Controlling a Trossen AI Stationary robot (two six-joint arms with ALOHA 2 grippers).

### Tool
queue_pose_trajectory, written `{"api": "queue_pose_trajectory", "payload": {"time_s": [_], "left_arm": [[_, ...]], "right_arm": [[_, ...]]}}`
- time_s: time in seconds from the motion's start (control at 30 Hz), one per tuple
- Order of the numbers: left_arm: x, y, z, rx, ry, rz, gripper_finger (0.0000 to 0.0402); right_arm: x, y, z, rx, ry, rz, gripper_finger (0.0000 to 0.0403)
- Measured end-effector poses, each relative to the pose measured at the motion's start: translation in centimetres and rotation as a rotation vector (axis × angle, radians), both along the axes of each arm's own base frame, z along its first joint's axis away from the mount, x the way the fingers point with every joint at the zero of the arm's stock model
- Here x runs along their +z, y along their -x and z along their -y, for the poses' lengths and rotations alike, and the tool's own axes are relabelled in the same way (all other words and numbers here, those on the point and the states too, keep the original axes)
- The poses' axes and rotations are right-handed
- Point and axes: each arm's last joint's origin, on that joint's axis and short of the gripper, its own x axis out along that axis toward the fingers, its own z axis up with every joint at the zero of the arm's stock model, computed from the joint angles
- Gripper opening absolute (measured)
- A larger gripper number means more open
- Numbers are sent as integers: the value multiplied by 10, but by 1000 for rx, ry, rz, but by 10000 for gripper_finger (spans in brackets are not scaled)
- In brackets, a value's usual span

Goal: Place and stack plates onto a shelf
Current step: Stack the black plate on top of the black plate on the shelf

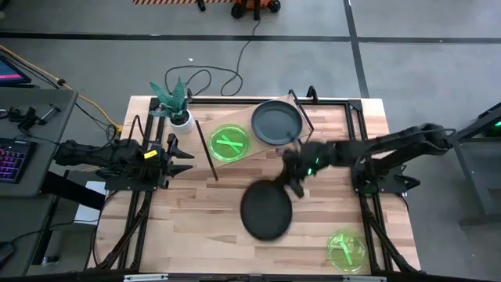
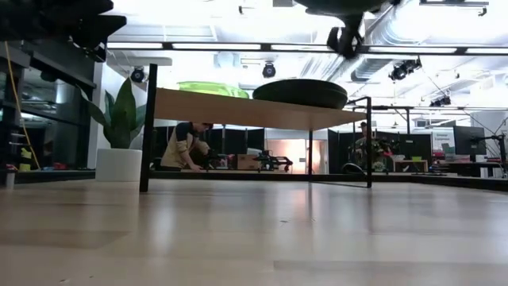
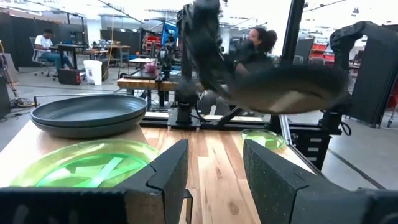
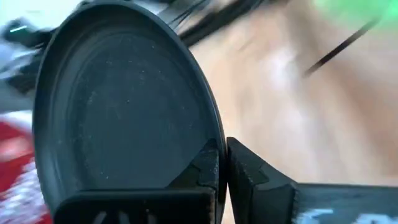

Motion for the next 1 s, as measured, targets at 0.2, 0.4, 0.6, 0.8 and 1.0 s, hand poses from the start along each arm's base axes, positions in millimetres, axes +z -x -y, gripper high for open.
{"api": "queue_pose_trajectory", "payload": {"time_s": [0.2, 0.4, 0.6, 0.8, 1.0], "left_arm": [[0, 0, 0, 1, 0, 0, 143], [0, 0, 0, 1, 0, 0, 143], [-1, 0, 0, 1, -1, -7, 143], [-2, -1, 0, 8, -2, -12, 143], [-2, -1, 0, 15, -1, -10, 143]], "right_arm": [[83, 16, 58, -463, 332, 26, 0], [109, 34, 119, -856, 382, -25, 0], [89, 51, 151, -961, 358, -235, 0], [75, 46, 159, -952, 314, -328, 0], [64, 37, 164, -924, 316, -375, 0]]}}
